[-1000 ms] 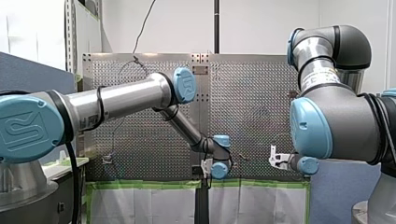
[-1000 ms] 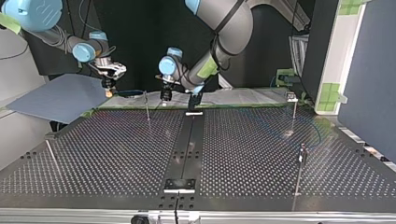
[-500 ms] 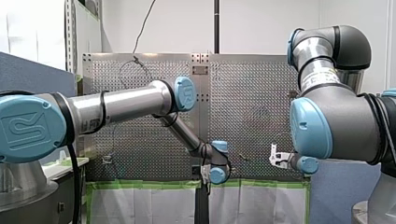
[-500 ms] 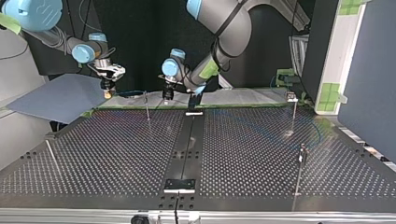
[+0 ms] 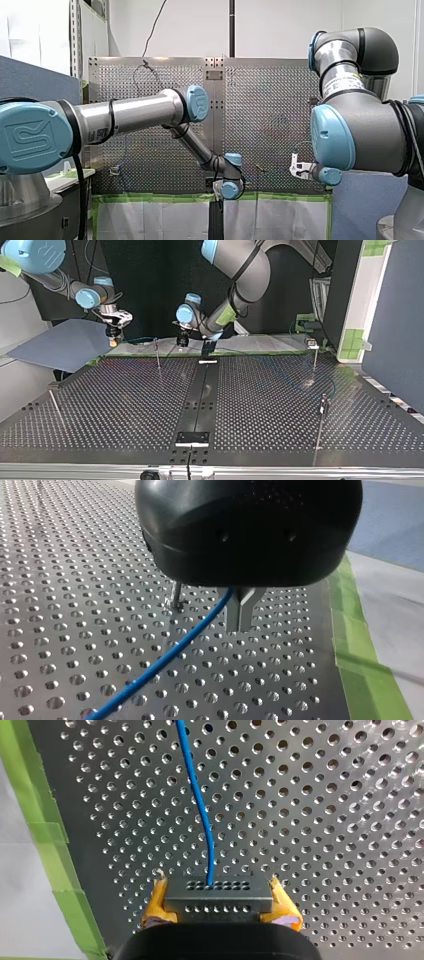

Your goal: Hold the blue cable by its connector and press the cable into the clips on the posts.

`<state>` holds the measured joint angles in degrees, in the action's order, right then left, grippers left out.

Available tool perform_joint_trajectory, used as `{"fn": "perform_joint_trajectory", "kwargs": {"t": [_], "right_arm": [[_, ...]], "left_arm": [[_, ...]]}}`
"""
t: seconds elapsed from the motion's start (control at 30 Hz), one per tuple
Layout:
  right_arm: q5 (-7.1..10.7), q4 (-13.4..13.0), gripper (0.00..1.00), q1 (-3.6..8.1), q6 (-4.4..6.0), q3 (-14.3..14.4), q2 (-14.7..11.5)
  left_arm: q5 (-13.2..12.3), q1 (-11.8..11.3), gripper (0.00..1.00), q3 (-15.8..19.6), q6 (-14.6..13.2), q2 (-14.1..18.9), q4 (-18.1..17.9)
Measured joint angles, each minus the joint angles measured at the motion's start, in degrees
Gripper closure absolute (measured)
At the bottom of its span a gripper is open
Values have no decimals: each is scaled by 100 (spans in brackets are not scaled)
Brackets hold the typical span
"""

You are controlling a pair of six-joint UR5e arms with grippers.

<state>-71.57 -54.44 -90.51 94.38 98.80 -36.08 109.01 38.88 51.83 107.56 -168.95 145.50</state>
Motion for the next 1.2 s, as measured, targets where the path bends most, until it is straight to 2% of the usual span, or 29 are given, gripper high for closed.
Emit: {"fn": "perform_joint_trajectory", "kwargs": {"t": [0.17,0.37,0.53,0.83,1.2], "right_arm": [[1,7,100,7,28,-66,7],[2,58,100,30,70,-161,33],[2,165,100,49,65,-279,110],[7,587,100,55,-74,-688,334],[79,731,100,55,-30,-1025,356]], "left_arm": [[-35,6,100,-133,1,-1,81],[-42,12,100,-445,0,-1,352],[-12,-49,100,-690,-37,-1,593],[45,-182,100,-820,-139,1,897],[28,-235,100,-884,-264,0,1016]]}}
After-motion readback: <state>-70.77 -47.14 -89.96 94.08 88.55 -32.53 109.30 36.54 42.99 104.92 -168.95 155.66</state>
